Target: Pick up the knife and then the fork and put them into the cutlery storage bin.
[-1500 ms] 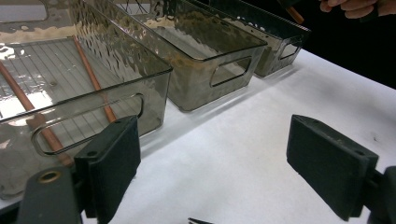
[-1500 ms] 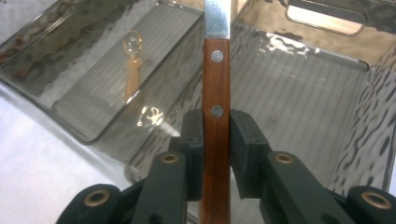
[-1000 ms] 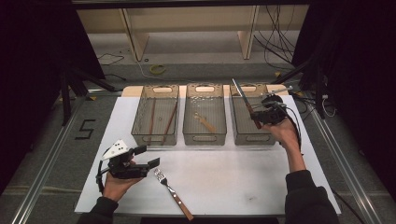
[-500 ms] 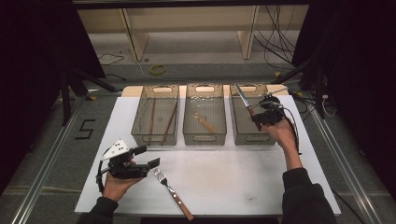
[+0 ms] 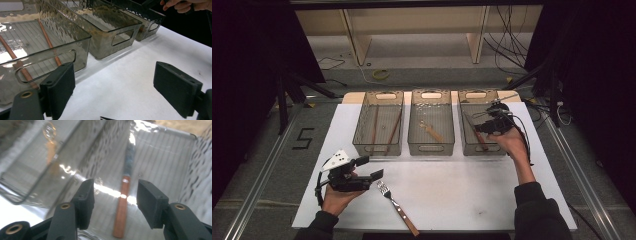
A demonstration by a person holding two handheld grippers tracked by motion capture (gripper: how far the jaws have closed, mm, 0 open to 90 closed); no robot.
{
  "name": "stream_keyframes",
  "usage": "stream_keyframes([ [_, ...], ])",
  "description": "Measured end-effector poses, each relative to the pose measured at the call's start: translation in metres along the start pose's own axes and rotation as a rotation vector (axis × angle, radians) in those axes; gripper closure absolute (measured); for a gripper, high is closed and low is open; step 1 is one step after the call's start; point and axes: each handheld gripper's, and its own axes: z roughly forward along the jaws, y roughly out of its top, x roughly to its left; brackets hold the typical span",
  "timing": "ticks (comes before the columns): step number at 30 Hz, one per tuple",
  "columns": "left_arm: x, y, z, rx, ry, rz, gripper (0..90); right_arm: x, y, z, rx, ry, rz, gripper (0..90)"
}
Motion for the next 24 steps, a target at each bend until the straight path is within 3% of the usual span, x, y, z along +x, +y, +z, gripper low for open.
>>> stream_keyframes([
  [7,0.000,0.000,0.001,0.012,-0.009,-0.001,17.2,0.010,-0.002,-0.016,-0.090,0.074,0.012,39.9],
  [11,0.000,0.000,0.002,0.026,-0.026,-0.008,17.3,0.018,-0.008,-0.025,-0.131,0.127,-0.014,38.6],
  [18,-0.001,0.001,0.004,0.052,-0.070,-0.025,17.9,0.036,-0.026,-0.036,-0.160,0.202,-0.034,33.3],
  [24,-0.008,0.001,0.005,0.081,-0.125,0.006,26.1,0.051,-0.046,-0.036,-0.171,0.219,-0.055,32.2],
])
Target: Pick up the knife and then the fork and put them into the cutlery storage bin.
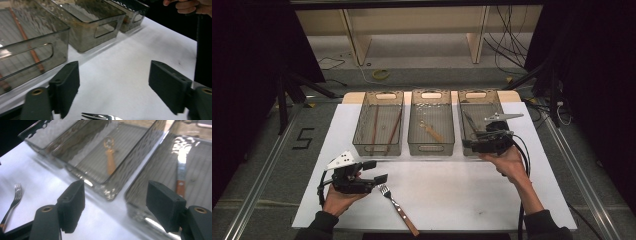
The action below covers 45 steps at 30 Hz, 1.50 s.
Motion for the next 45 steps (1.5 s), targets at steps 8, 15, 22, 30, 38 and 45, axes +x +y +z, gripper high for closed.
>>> stream_keyframes([
  [8,-0.012,-0.004,0.008,0.117,-0.087,0.068,45.6,0.013,-0.021,-0.001,-0.016,0.013,-0.020,31.7],
  [15,-0.023,-0.008,0.011,0.196,-0.135,0.141,65.6,0.021,-0.033,-0.004,-0.010,0.025,-0.052,31.7],
  [22,-0.034,-0.015,0.017,0.287,-0.206,0.195,84.5,0.023,-0.045,0.000,0.023,0.033,-0.054,31.8],
  [30,-0.046,-0.026,0.025,0.381,-0.267,0.235,88.9,0.025,-0.049,0.001,0.031,0.039,-0.063,32.0],
  [38,-0.051,-0.031,0.033,0.441,-0.300,0.264,89.0,0.025,-0.050,0.001,0.037,0.041,-0.060,32.0],
  [45,-0.054,-0.035,0.042,0.488,-0.306,0.287,89.0,0.025,-0.050,0.001,0.037,0.040,-0.060,32.2],
])
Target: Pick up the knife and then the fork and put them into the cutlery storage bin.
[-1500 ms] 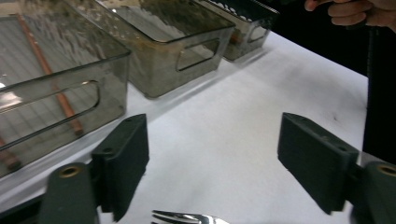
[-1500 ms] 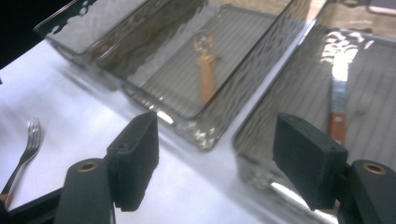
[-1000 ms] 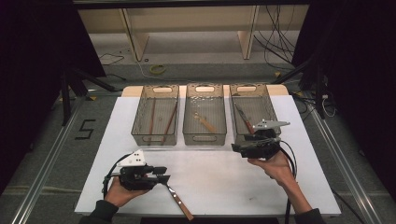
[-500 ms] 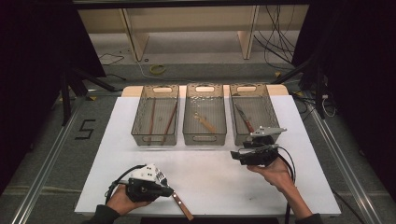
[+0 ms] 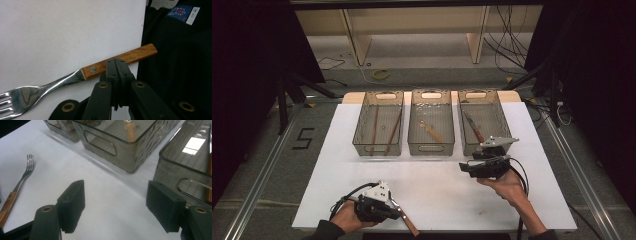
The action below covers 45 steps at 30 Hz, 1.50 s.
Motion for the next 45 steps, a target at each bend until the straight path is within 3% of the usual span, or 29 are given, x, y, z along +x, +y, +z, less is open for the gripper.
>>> stream_keyframes([
  [4,-0.001,0.000,0.005,0.023,-0.001,0.000,89.0,0.000,0.000,0.000,-0.001,-0.001,0.002,32.3],
  [19,0.003,0.009,0.012,0.001,0.024,-0.007,89.0,-0.002,0.000,0.001,0.002,-0.005,0.004,32.7],
  [28,0.010,0.020,0.022,0.002,0.075,-0.011,89.0,-0.002,0.000,0.000,-0.002,-0.006,0.005,32.7],
  [37,0.022,0.029,0.030,-0.021,0.090,-0.058,89.0,-0.001,0.000,0.000,-0.001,-0.002,-0.001,32.7],
  [45,0.027,0.032,0.032,-0.037,0.110,-0.072,89.0,0.001,0.001,0.001,0.004,0.002,-0.009,32.8],
])
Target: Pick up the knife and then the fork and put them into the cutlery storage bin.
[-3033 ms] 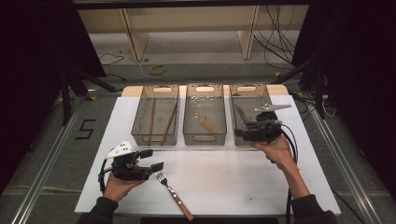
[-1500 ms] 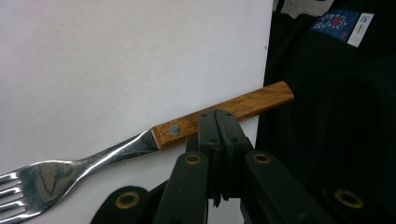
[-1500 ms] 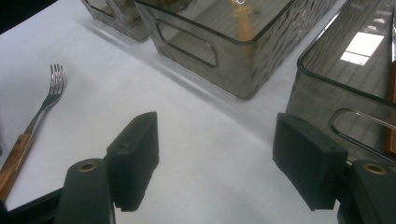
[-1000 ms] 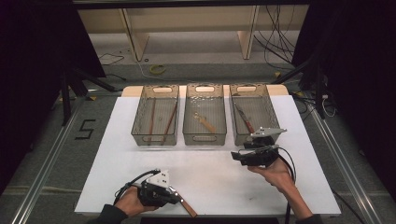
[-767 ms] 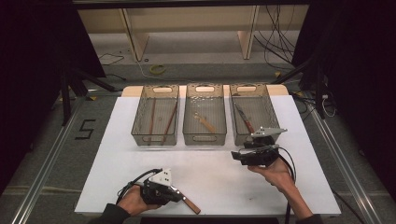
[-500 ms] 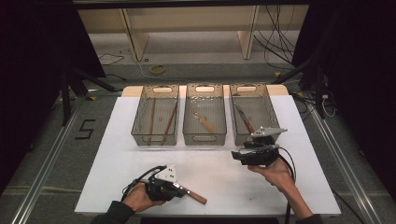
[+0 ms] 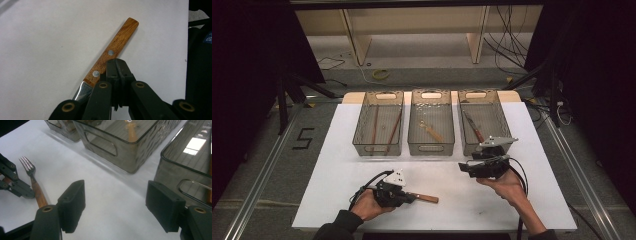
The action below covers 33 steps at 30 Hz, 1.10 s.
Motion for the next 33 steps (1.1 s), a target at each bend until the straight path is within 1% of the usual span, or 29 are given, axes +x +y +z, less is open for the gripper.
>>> stream_keyframes([
  [1,0.000,0.000,0.000,0.000,0.008,0.002,89.0,0.001,0.000,0.000,-0.002,0.001,-0.006,32.8],
  [2,0.000,0.000,-0.001,-0.007,0.012,-0.008,89.0,0.001,0.000,0.000,-0.001,0.003,-0.006,32.8],
  [3,0.000,0.000,-0.002,-0.014,0.010,-0.008,88.9,0.001,0.000,0.000,-0.001,0.005,-0.007,32.8],
  [4,0.000,0.000,-0.004,-0.033,0.001,-0.021,88.9,0.002,0.001,0.000,0.001,0.007,-0.010,32.8],
  [6,0.001,0.001,-0.009,-0.054,-0.016,-0.026,88.7,0.004,0.001,0.001,0.004,0.011,-0.016,32.8],
  [8,0.001,0.001,-0.012,-0.073,-0.024,-0.034,87.0,0.006,0.001,0.002,0.005,0.017,-0.023,32.8],
  [12,0.000,0.002,-0.018,-0.088,-0.031,-0.033,77.8,0.012,0.004,0.005,0.016,0.034,-0.047,32.8],
  [15,0.001,0.001,-0.026,-0.120,-0.030,-0.043,69.4,0.017,0.006,0.007,0.028,0.046,-0.072,32.8],
  [22,0.009,-0.004,-0.042,-0.200,0.013,-0.130,44.9,0.031,0.014,0.013,0.057,0.088,-0.128,32.5],
  [27,0.012,-0.007,-0.051,-0.243,0.045,-0.155,35.4,0.044,0.019,0.021,0.079,0.114,-0.168,31.9],
  [28,0.012,-0.008,-0.053,-0.252,0.055,-0.158,34.1,0.047,0.020,0.024,0.086,0.117,-0.181,31.8],
  [33,0.016,-0.012,-0.062,-0.305,0.096,-0.178,29.1,0.058,0.024,0.032,0.108,0.134,-0.213,30.6],
])
